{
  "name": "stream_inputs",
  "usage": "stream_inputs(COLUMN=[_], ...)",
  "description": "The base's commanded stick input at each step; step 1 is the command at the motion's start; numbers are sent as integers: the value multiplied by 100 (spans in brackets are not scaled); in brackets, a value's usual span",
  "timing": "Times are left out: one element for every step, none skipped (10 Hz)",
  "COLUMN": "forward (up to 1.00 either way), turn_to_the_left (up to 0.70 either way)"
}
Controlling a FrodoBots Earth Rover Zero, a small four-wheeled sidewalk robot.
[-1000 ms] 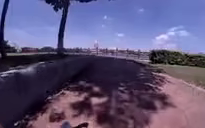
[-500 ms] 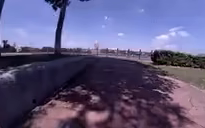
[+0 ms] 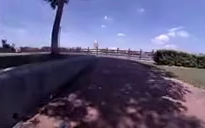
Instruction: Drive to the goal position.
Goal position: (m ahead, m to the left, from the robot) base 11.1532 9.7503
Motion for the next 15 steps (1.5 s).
stream_inputs(forward=[70,70,70,70,70,70,70,70,70,70,70,70,70,70,70], turn_to_the_left=[0,0,0,0,0,0,0,0,0,0,0,0,0,0,0])
